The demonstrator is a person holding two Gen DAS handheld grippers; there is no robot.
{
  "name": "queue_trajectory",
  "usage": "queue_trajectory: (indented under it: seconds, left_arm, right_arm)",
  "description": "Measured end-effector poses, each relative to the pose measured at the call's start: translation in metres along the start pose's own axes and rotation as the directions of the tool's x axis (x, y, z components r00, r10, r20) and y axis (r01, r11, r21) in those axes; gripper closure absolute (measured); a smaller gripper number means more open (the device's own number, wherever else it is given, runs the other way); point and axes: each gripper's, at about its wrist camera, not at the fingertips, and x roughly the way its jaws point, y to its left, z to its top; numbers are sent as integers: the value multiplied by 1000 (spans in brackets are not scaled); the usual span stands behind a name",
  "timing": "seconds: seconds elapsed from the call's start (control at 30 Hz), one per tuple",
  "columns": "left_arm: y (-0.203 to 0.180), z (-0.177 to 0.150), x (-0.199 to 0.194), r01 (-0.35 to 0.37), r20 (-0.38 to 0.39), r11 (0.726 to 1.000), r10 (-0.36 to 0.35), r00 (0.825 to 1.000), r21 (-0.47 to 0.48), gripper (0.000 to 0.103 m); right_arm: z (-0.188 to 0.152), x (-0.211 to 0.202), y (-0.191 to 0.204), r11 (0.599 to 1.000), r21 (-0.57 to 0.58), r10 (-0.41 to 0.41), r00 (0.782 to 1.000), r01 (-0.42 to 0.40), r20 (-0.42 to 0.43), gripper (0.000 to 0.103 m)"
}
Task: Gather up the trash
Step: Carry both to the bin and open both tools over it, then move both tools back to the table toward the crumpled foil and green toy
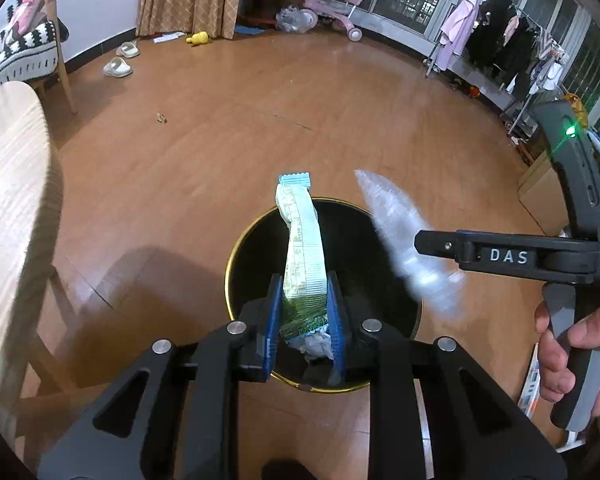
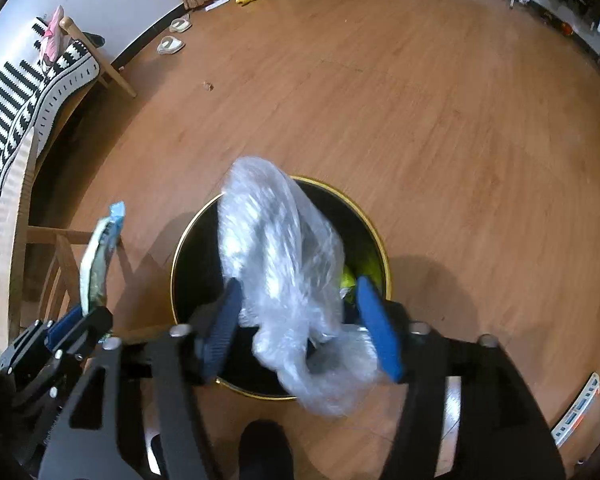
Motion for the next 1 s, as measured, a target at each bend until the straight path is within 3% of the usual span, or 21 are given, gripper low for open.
queue_trajectory:
  seconds: [0.17,0.23,0.27,0.3,0.47,0.7,0.87,1.0]
  left_arm:
    - [-3,0,11,29,-25,999,-30,999,-16,80]
    - [-4,0,16,36,-45,999,-37,998,-20,63]
    - [-5,1,16,39,-46,999,-40,998,-23,44]
    - [-6,0,16,43,-36,999,-43,998,-25,35]
    - [-9,-2,14,39,-30,999,-39,999,-10,31]
    - [-3,0,-16,15,25,999,-14,1000,-36,13]
    - [15,1,-63,0,86,999,4,996,-50,8]
    - [47,-2,-117,-76,147,994,86,985,-77,7]
  right_arm:
    - [-1,-5,1,1000,6,6,1000,-6,11,42]
    - [-1,-9,0,1000,11,3,1000,-3,24,40]
    - [0,-11,-1,1000,16,6,1000,-7,30,39]
    - [1,-13,-2,1000,21,10,999,-10,36,38]
    - [3,-23,-2,999,24,23,998,-25,62,37]
    - [5,-37,13,999,0,35,995,-35,99,34]
    - [5,-57,46,998,-55,43,987,-35,158,26]
    - [4,-69,88,991,-111,93,980,-74,176,25]
